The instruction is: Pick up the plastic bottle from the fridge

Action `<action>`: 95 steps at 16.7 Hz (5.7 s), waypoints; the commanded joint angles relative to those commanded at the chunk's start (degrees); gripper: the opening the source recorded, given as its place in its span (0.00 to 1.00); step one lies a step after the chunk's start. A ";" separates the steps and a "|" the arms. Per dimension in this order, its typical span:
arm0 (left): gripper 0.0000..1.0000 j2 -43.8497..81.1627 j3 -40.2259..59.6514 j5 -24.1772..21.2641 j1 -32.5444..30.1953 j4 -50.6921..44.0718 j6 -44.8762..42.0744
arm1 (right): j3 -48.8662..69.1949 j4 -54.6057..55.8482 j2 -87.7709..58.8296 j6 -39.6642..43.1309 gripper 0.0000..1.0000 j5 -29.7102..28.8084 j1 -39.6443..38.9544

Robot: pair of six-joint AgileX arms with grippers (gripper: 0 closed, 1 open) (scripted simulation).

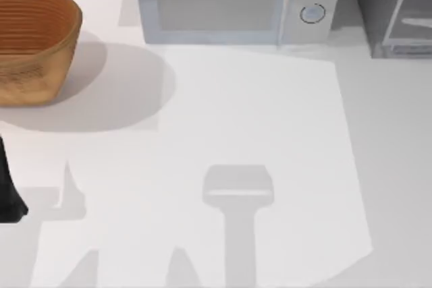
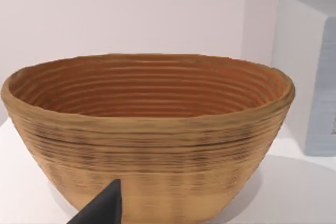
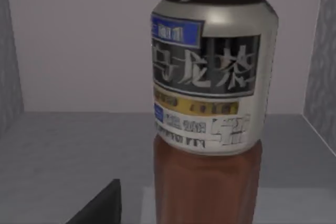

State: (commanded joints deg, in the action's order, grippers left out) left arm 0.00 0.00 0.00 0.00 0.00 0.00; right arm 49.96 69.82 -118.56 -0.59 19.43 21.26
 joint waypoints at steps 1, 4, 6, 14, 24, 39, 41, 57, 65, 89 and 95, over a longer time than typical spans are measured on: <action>1.00 0.00 0.00 0.00 0.00 0.00 0.00 | 3.28 -2.38 -1.17 0.10 1.00 -0.99 -0.95; 1.00 0.00 0.00 0.00 0.00 0.00 0.00 | 9.54 -7.50 -3.23 0.33 1.00 -3.13 -3.02; 1.00 0.00 0.00 0.00 0.00 0.00 0.00 | 10.69 -8.54 -3.48 0.38 1.00 -3.58 -3.46; 1.00 0.00 0.00 0.00 0.00 0.00 0.00 | 17.34 -11.42 -7.36 0.40 1.00 -4.26 -4.09; 1.00 0.00 0.00 0.00 0.00 0.00 0.00 | 27.68 -16.41 -12.65 0.46 0.92 -5.75 -5.50; 1.00 0.00 0.00 0.00 0.00 0.00 0.00 | 27.68 -16.41 -12.65 0.46 0.00 -5.75 -5.50; 1.00 0.00 0.00 0.00 0.00 0.00 0.00 | 27.68 -16.41 -12.65 0.46 0.00 -5.75 -5.50; 1.00 0.00 0.00 0.00 0.00 0.00 0.00 | 30.28 -25.32 -6.30 0.31 0.00 -5.64 -5.31; 1.00 0.00 0.00 0.00 0.00 0.00 0.00 | 17.50 -20.91 1.37 -0.01 0.00 -2.79 -4.62; 1.00 0.00 0.00 0.00 0.00 0.00 0.00 | -19.10 -38.30 56.79 0.70 0.00 -9.28 -9.77; 1.00 0.00 0.00 0.00 0.00 0.00 0.00 | -37.03 -56.58 92.65 0.28 0.00 -14.70 -15.79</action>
State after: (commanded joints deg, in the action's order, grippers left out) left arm 0.00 0.00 0.00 0.00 0.00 0.00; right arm 12.93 13.24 -25.91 -0.31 4.73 5.47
